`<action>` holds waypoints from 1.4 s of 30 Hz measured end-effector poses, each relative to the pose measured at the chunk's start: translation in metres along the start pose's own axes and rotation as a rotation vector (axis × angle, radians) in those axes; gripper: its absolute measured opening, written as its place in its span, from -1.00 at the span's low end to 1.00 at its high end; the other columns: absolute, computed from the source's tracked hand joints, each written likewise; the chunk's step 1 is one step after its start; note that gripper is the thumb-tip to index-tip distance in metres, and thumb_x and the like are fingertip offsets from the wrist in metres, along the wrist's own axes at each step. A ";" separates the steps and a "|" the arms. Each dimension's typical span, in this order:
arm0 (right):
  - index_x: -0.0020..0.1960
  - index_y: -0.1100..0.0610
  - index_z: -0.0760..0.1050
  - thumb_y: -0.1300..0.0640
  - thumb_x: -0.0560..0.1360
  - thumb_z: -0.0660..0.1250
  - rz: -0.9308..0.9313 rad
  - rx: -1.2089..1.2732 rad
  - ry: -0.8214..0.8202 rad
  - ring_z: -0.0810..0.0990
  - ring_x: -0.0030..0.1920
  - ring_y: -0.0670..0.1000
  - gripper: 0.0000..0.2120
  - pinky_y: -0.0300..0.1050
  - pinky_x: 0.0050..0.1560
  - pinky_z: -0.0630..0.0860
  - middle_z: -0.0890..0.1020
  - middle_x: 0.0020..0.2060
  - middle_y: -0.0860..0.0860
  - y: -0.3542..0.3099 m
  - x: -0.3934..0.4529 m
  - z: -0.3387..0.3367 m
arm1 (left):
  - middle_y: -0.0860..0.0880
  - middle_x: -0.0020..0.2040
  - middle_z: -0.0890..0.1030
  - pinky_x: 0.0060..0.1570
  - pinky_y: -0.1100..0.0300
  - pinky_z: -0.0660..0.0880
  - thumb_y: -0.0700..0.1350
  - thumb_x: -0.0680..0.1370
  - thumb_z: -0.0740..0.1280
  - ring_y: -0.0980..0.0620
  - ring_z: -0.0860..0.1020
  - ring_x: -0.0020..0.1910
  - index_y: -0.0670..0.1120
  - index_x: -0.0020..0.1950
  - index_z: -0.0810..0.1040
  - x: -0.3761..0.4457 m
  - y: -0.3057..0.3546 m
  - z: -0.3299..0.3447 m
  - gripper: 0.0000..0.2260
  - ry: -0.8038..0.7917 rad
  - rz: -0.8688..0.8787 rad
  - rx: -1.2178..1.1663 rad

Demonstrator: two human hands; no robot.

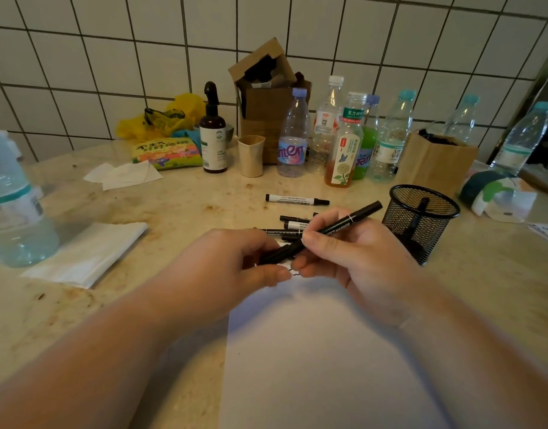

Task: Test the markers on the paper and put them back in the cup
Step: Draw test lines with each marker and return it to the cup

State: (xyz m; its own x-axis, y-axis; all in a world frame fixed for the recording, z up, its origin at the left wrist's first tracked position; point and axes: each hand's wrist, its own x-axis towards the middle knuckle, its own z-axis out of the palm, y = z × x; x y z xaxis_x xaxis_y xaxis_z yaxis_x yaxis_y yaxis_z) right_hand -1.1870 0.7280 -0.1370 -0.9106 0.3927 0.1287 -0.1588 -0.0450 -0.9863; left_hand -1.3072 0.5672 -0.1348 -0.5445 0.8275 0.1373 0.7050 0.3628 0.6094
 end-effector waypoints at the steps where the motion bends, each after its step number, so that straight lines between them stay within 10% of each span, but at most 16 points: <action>1: -0.19 0.08 0.64 0.12 0.36 0.46 -0.012 -0.009 -0.010 0.69 -0.29 0.13 -0.95 -0.13 -0.27 0.62 0.66 -0.35 0.18 0.000 -0.001 0.001 | 0.24 -0.16 0.64 -0.26 0.25 0.46 0.16 0.47 0.39 0.17 0.53 -0.18 0.22 -0.08 0.57 0.000 0.001 0.000 -0.92 0.009 0.016 -0.016; 7: -0.30 0.16 0.59 0.06 0.42 0.40 -0.022 0.033 -0.003 0.46 -0.51 0.10 -0.81 -0.15 -0.50 0.39 0.54 -0.51 0.17 0.000 -0.001 0.002 | 0.12 -0.37 0.59 -0.42 0.34 0.34 0.09 0.54 0.34 0.16 0.44 -0.45 0.15 -0.17 0.62 -0.004 0.002 -0.004 -0.88 0.011 0.025 -0.115; 15: -0.42 0.21 0.52 0.22 0.22 0.42 -0.119 0.041 -0.072 0.38 -0.58 0.05 -0.90 -0.18 -0.50 0.21 0.44 -0.57 0.18 -0.008 -0.003 -0.007 | 0.00 -0.48 0.33 -0.41 0.31 0.29 0.05 0.48 0.36 0.05 0.26 -0.47 -0.04 -0.29 0.62 -0.007 -0.012 -0.027 -0.78 -0.432 0.092 -0.436; 23: -0.32 0.08 0.63 0.17 0.58 0.30 0.070 -0.118 0.134 0.49 -0.48 0.04 -0.69 -0.21 -0.50 0.43 0.60 -0.46 0.16 0.012 0.005 -0.004 | 0.08 -0.49 0.54 -0.40 0.17 0.39 0.10 0.60 0.26 0.07 0.44 -0.45 0.00 -0.24 0.61 0.011 -0.010 -0.013 -0.70 0.146 -0.290 -0.127; 42: -0.17 0.13 0.69 0.12 0.54 0.41 0.113 -0.350 0.096 0.67 -0.27 0.10 -0.85 0.02 -0.15 0.58 0.72 -0.28 0.17 0.032 0.007 0.006 | 0.05 -0.34 0.62 -0.47 0.24 0.32 0.10 0.61 0.24 0.12 0.49 -0.44 0.05 -0.19 0.64 0.011 -0.014 -0.003 -0.72 0.095 -0.305 0.091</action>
State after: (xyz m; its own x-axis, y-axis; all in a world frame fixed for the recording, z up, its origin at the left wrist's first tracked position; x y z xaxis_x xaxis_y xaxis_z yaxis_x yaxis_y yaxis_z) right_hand -1.2008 0.7239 -0.1674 -0.8724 0.4883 0.0229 0.0960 0.2170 -0.9714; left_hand -1.3239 0.5700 -0.1394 -0.7734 0.6330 0.0338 0.5386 0.6282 0.5616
